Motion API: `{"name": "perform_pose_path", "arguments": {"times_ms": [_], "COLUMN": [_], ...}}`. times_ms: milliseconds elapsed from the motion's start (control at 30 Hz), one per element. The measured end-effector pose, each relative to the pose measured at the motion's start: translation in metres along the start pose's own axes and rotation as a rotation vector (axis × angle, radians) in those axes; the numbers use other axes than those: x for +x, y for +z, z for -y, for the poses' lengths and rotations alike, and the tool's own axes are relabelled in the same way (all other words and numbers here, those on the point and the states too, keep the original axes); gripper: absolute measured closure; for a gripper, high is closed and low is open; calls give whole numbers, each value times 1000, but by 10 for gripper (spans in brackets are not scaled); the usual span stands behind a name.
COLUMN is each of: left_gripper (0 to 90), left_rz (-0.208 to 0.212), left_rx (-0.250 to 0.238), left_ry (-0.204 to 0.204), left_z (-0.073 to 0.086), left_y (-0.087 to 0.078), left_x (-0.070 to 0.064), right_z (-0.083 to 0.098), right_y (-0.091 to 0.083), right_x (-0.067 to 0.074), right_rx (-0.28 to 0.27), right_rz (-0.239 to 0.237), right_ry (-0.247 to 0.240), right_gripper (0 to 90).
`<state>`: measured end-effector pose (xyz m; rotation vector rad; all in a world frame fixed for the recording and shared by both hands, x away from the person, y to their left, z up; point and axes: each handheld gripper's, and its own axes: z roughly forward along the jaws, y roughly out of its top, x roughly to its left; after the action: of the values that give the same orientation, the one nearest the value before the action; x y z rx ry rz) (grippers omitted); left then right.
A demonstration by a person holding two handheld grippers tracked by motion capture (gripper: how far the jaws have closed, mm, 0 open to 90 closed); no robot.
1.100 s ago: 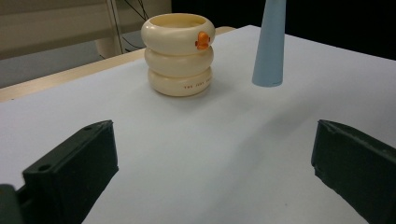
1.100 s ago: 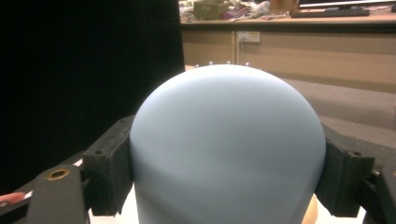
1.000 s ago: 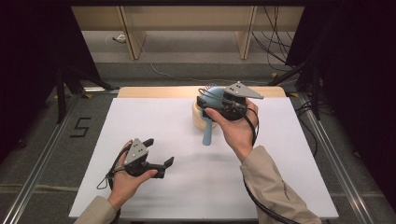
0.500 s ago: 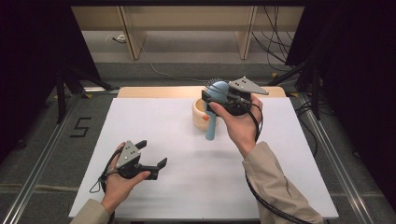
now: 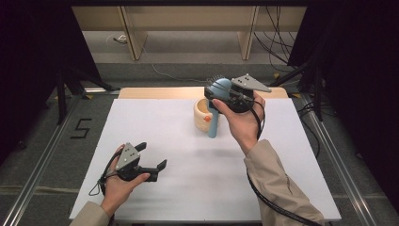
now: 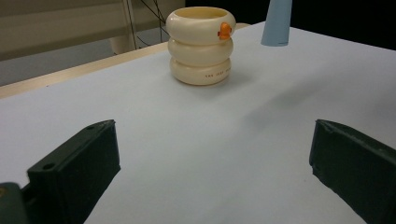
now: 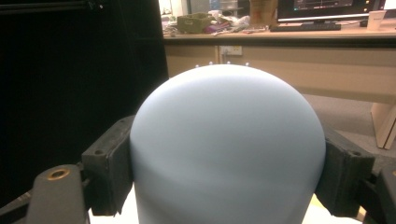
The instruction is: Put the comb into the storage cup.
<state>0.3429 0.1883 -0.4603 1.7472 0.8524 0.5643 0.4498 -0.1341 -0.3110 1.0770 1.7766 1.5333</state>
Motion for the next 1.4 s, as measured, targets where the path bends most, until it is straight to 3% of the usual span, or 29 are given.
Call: {"name": "perform_pose_path", "arguments": {"times_ms": [1400], "left_gripper": [16], "left_rz": [-8], "left_rx": [-2], "left_ry": [-5], "left_z": [0], "left_y": [1], "left_x": [3], "right_z": [-16], "right_y": [14], "right_x": [-9], "right_rx": [-49], "right_rz": [40], "right_ry": [-3], "right_gripper": [207]}}
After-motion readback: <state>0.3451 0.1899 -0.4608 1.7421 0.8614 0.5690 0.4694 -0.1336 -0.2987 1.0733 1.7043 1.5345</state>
